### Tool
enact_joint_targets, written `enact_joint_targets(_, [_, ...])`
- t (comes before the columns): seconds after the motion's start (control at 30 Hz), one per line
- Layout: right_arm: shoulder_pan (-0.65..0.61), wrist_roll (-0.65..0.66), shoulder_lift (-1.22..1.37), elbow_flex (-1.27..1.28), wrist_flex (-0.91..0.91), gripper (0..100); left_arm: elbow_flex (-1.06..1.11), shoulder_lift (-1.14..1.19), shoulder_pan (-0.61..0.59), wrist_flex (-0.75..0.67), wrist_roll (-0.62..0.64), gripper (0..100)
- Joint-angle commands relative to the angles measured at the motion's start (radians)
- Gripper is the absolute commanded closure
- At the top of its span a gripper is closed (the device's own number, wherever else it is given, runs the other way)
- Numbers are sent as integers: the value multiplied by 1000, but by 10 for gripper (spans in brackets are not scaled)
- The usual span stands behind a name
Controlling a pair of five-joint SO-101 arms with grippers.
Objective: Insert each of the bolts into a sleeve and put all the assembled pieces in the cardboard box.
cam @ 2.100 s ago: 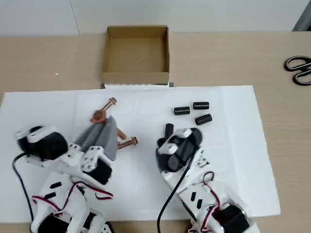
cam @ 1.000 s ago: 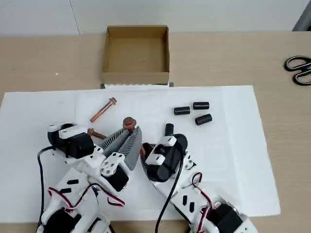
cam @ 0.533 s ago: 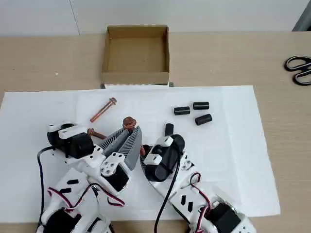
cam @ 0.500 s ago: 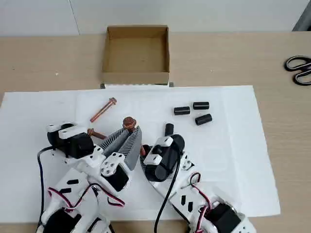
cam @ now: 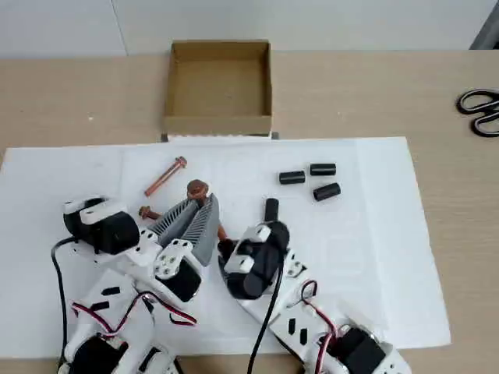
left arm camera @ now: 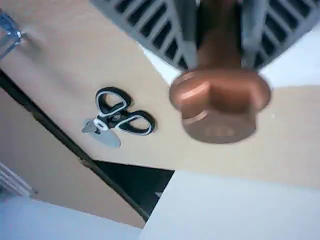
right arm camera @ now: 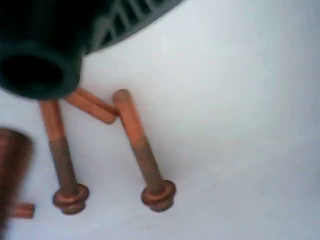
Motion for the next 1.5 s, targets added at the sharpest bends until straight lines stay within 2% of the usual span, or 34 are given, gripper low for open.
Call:
enact_joint_targets(0.0, [-12, -9, -8, -31, -27, 995, 19, -6, -2, -52, 0, 994])
enact_joint_targets(0.67, [7, -8, -8, -31, -35, 995, 82, -8, 0, -14, 2, 994])
enact_joint_targets(1.47, [45, -9, -8, -51, -28, 995, 22, -8, 0, -5, 2, 994])
